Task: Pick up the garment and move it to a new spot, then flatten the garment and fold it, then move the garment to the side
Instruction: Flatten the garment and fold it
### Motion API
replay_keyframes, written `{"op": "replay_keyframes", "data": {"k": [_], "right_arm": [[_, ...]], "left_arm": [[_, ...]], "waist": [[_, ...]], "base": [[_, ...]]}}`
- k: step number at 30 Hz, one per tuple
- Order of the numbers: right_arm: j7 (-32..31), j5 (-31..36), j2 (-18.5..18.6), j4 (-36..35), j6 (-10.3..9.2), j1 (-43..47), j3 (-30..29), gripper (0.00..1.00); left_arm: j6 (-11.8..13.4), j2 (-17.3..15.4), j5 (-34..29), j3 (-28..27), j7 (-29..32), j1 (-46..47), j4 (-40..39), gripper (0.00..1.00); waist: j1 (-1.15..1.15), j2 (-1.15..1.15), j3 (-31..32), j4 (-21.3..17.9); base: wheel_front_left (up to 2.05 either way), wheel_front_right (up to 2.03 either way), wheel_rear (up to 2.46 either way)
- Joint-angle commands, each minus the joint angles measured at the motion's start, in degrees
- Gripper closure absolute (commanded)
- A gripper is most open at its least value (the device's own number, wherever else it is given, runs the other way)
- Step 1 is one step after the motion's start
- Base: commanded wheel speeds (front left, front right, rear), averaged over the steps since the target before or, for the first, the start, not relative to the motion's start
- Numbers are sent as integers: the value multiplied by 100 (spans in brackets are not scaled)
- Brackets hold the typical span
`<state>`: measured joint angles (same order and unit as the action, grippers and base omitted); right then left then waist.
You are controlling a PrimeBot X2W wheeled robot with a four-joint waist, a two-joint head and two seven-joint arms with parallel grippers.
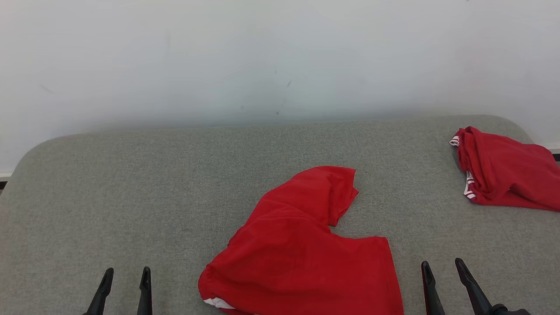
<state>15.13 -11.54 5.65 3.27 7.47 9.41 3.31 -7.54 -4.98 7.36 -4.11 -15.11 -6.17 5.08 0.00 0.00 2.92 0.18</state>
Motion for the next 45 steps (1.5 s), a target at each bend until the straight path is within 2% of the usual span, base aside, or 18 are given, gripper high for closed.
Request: {"op": "replay_keyframes", "data": {"k": [1,13,26,34,45], "right_arm": [[-2,23,36,-3,1,43,17,0],[-2,12,86,200,1,61,85,0],[-2,-135,111,1369,1,-84,251,0],[-2,-198,-21,2278,1,-504,582,0],[-2,-338,-186,2933,1,-833,984,0]], "left_arm": [[15,-30,24,9,-1,-51,22,0],[15,-97,113,137,-1,-47,112,0],[15,-516,414,1603,-2,143,1240,0],[14,-712,666,2038,-1,745,1897,0],[14,-939,1002,2599,-2,1310,2405,0]], "waist": [[0,0,-2,3],[0,0,-32,5],[0,0,-292,-155],[0,0,-641,-304],[0,0,-812,-433]], "base": [[0,0,0],[0,0,0],[0,0,0],[0,0,0],[0,0,0]]}}
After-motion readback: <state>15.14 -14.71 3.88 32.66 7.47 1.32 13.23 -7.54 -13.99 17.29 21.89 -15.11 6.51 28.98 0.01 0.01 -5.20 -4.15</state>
